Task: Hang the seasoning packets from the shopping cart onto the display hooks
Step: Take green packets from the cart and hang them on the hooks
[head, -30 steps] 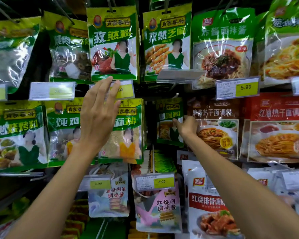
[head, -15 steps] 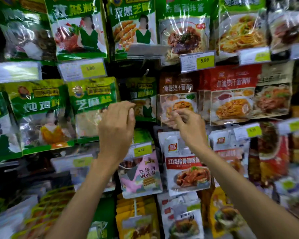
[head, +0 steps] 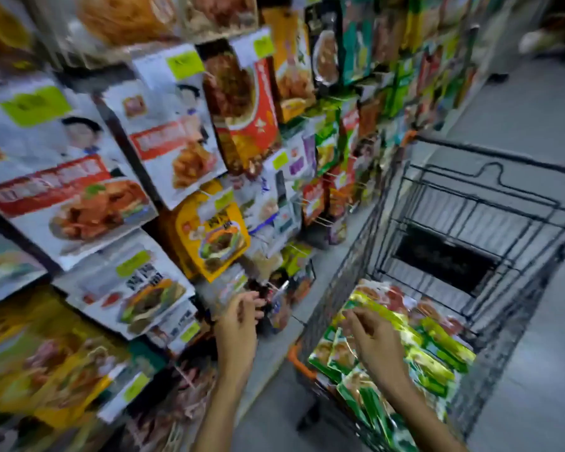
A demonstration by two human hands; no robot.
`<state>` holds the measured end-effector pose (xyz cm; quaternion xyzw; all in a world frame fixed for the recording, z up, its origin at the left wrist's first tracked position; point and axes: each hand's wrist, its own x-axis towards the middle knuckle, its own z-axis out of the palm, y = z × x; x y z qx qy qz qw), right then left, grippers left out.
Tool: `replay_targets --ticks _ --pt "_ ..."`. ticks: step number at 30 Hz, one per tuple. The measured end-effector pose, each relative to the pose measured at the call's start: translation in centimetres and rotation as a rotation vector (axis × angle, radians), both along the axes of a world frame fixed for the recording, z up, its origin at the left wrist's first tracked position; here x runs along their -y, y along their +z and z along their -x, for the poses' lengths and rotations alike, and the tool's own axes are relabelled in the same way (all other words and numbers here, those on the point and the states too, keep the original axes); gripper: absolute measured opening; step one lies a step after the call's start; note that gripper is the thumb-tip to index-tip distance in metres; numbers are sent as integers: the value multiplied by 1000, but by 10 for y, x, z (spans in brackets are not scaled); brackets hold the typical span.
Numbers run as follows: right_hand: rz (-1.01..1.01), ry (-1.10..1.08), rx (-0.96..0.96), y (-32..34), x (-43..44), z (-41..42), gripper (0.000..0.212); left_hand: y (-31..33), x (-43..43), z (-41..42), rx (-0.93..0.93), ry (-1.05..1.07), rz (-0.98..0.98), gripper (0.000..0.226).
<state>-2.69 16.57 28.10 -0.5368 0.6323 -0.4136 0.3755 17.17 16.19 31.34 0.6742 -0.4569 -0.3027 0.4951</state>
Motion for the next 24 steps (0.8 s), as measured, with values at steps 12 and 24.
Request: replay_targets --ticks 12,24 --pt "-437 -414 -89 -140 -19 99 19 -152 76 97 209 -552 -442 20" --pt "-886 -670 -148 -299 -1 112 31 -314 140 133 424 -784 -797 40"
